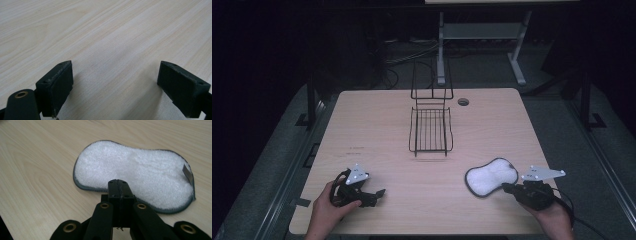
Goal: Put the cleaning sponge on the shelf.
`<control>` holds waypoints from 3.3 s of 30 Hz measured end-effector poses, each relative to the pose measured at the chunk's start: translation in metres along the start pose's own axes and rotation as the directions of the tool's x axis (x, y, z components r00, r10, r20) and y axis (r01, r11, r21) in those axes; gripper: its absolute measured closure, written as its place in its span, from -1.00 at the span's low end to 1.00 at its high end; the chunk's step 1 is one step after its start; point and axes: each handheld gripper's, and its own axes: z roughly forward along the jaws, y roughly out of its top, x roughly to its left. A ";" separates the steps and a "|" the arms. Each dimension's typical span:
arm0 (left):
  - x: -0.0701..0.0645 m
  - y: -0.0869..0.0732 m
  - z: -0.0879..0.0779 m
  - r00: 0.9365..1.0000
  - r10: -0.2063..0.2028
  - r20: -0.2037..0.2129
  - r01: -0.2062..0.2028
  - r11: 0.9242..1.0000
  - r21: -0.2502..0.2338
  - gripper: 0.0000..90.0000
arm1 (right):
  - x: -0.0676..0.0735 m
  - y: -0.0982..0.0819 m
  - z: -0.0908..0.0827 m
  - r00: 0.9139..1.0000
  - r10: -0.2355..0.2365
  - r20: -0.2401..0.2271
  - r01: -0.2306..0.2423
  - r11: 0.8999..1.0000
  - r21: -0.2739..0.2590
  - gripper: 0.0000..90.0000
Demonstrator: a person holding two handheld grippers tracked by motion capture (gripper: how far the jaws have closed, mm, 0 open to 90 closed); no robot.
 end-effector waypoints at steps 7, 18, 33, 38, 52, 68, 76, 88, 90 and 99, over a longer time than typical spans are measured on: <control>0.000 0.000 0.000 1.000 0.000 0.000 0.000 1.000 0.000 -0.73 | 0.004 0.010 0.007 0.998 -0.033 -0.048 0.033 0.999 -0.009 1.00; 0.000 0.000 0.000 1.000 0.000 -0.001 0.000 1.000 0.000 -0.73 | 0.012 0.025 0.026 0.994 -0.066 -0.092 0.066 0.998 0.000 1.00; 0.000 0.000 0.000 1.000 -0.002 0.000 0.002 1.000 0.000 -0.72 | 0.023 0.035 0.055 0.988 -0.111 -0.112 0.117 0.992 0.054 1.00; 0.000 0.000 0.000 1.000 -0.003 0.000 0.003 1.000 0.000 -0.73 | 0.024 0.038 0.063 0.987 -0.114 -0.114 0.123 0.990 0.073 1.00; 0.000 0.000 0.000 1.000 -0.004 -0.001 0.004 1.000 0.000 -0.72 | 0.020 0.054 0.080 0.990 -0.109 -0.090 0.116 0.991 0.072 1.00; 0.000 0.000 0.000 1.000 -0.003 0.000 0.003 1.000 0.000 -0.72 | 0.015 0.072 0.098 0.994 -0.086 -0.070 0.091 0.994 0.064 1.00; 0.000 0.000 0.000 1.000 -0.003 0.000 0.003 1.000 0.000 -0.72 | 0.004 0.076 0.066 0.996 -0.083 -0.039 0.083 0.997 -0.009 1.00; 0.000 0.000 0.000 1.000 -0.004 0.000 0.004 1.000 0.000 -0.72 | -0.042 0.063 0.032 0.997 0.003 0.071 0.000 0.999 -0.048 1.00; 0.000 0.000 0.000 1.000 -0.004 0.000 0.004 1.000 -0.001 -0.72 | -0.049 0.061 0.030 0.995 0.010 0.095 -0.006 0.999 -0.043 1.00; 0.000 0.000 0.000 1.000 -0.004 0.000 0.004 1.000 0.000 -0.73 | -0.077 0.047 0.041 0.991 0.051 0.122 -0.053 0.999 0.009 1.00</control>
